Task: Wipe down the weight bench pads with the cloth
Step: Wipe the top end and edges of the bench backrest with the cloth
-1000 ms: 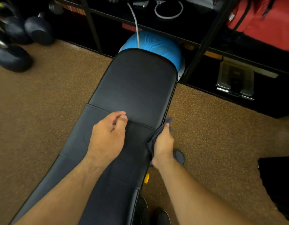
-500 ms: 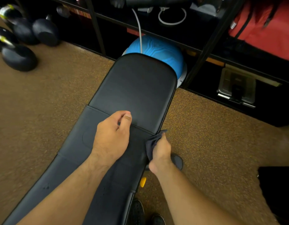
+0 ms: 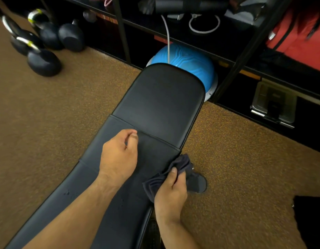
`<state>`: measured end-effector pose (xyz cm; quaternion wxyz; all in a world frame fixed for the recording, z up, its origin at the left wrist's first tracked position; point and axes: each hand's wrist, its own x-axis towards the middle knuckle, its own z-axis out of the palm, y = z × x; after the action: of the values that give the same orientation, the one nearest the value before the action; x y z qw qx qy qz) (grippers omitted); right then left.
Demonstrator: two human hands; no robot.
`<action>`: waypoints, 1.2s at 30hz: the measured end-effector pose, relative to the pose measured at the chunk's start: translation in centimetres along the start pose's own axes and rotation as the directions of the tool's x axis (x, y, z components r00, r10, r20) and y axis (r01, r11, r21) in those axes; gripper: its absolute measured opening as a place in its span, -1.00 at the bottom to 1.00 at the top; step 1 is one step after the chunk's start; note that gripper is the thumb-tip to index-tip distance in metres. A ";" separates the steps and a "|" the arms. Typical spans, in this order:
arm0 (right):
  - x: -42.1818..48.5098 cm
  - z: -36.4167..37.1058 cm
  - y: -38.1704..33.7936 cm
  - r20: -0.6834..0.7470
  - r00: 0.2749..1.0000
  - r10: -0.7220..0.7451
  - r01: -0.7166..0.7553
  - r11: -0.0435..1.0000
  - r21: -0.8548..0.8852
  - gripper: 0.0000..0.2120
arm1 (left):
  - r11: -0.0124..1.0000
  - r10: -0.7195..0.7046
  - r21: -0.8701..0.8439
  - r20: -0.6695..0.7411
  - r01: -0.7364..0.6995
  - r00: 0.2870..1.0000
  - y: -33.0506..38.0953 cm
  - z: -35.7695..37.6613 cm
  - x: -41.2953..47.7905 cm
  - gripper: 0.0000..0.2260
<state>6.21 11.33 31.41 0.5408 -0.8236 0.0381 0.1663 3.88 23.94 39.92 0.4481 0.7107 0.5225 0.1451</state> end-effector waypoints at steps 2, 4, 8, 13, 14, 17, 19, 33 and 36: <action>-0.5 0.2 0.2 0.021 0.994 -0.112 0.113 0.992 -0.058 -0.62 | 1.000 0.007 0.025 -0.030 -0.006 1.000 -0.3 -0.9 0.0 -0.83; -1.6 0.4 0.8 0.070 0.983 -0.171 0.178 0.977 -0.114 -0.55 | 0.999 -0.001 0.035 -0.061 0.003 0.998 -1.1 -1.8 0.0 -0.83; -1.8 0.8 2.0 0.195 0.905 -0.379 0.415 0.887 -0.202 -0.66 | 0.999 -0.015 0.029 -0.102 0.018 0.995 -2.8 -2.8 0.0 -0.79; 2.6 1.7 0.5 0.257 0.867 -0.426 0.496 0.781 -0.380 -0.58 | 0.994 0.040 0.107 -0.139 -0.025 0.989 -5.1 -3.9 0.4 -0.75; 2.9 1.8 0.4 0.254 0.866 -0.430 0.499 0.772 -0.395 -0.59 | 0.988 0.083 0.141 -0.143 -0.063 0.986 -5.4 -4.1 0.4 -0.74; 2.1 1.9 0.9 0.237 0.867 -0.439 0.498 0.774 -0.391 -0.62 | 0.956 0.182 0.257 -0.140 -0.142 0.973 -6.7 -4.9 1.2 -0.74; 0.4 1.6 1.6 0.238 0.856 -0.459 0.516 0.774 -0.366 -0.65 | 0.944 0.194 0.294 -0.126 -0.150 0.973 -7.3 -5.6 2.0 -0.74; 3.5 2.6 -2.4 0.449 0.758 -0.474 0.642 0.415 -0.645 -0.57 | 0.917 0.029 0.397 0.034 -0.040 0.999 -7.8 -6.7 4.2 -0.67; 1.8 1.4 -1.4 0.476 0.738 -0.479 0.670 0.438 -0.599 -0.49 | 0.904 0.037 0.425 0.050 -0.054 0.998 -7.6 -6.8 4.1 -0.68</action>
<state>7.96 13.37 31.57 0.1817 -0.9040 -0.3811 0.0674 -3.70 31.17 36.62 0.2892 0.8062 0.5156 0.0234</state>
